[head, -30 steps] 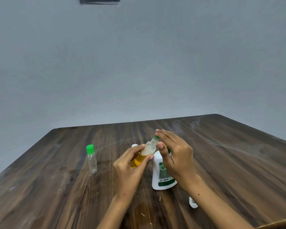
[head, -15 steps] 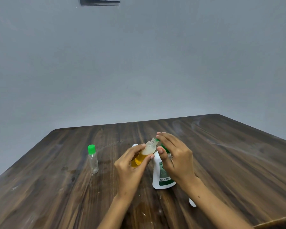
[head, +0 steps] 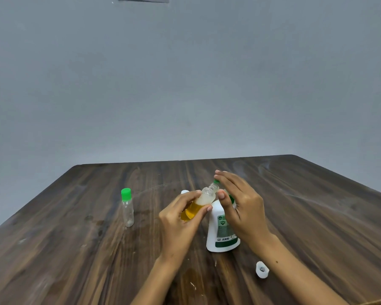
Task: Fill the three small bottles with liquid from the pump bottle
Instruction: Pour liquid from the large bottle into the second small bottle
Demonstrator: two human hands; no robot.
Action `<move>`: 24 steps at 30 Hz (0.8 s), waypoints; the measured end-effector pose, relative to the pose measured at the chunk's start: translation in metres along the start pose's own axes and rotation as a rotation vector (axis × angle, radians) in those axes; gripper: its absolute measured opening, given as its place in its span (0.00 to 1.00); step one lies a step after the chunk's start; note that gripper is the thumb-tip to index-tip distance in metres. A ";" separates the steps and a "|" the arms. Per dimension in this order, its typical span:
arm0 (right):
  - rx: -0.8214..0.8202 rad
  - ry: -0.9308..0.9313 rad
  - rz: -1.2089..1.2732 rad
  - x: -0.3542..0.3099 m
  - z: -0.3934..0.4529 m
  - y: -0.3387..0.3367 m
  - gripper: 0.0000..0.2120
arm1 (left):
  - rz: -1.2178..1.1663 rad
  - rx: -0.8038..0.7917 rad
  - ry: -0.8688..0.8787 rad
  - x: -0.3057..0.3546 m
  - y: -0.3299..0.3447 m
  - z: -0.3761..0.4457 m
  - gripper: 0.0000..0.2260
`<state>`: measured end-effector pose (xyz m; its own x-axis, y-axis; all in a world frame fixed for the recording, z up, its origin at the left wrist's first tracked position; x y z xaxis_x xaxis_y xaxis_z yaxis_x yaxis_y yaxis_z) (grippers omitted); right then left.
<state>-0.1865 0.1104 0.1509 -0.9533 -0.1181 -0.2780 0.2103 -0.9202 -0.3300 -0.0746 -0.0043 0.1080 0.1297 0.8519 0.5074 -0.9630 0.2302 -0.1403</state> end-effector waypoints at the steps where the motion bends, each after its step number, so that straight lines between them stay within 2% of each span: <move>1: -0.017 0.000 -0.007 0.000 0.000 0.000 0.29 | 0.002 -0.003 0.004 0.000 0.001 -0.001 0.15; 6: -0.080 -0.029 -0.069 -0.002 0.004 0.001 0.29 | 0.001 -0.007 0.010 0.000 0.000 0.000 0.15; 14: -0.135 0.048 -0.071 0.001 0.000 0.002 0.34 | -0.015 -0.012 -0.007 -0.001 0.001 0.000 0.16; 24: -0.048 0.032 -0.048 -0.004 -0.005 0.003 0.32 | -0.011 -0.016 0.031 0.004 0.004 0.000 0.18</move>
<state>-0.1805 0.1097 0.1467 -0.9551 -0.0618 -0.2899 0.1757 -0.9057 -0.3859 -0.0781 -0.0001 0.1093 0.1478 0.8634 0.4824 -0.9575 0.2471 -0.1489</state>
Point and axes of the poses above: each hand's wrist, its own z-axis towards the middle knuckle, its own y-axis out of the palm, x = y × z, the point moved 8 cm from there along z, towards the middle knuckle, and after that the axes turned 11 degrees about z, right-handed, at the moved point
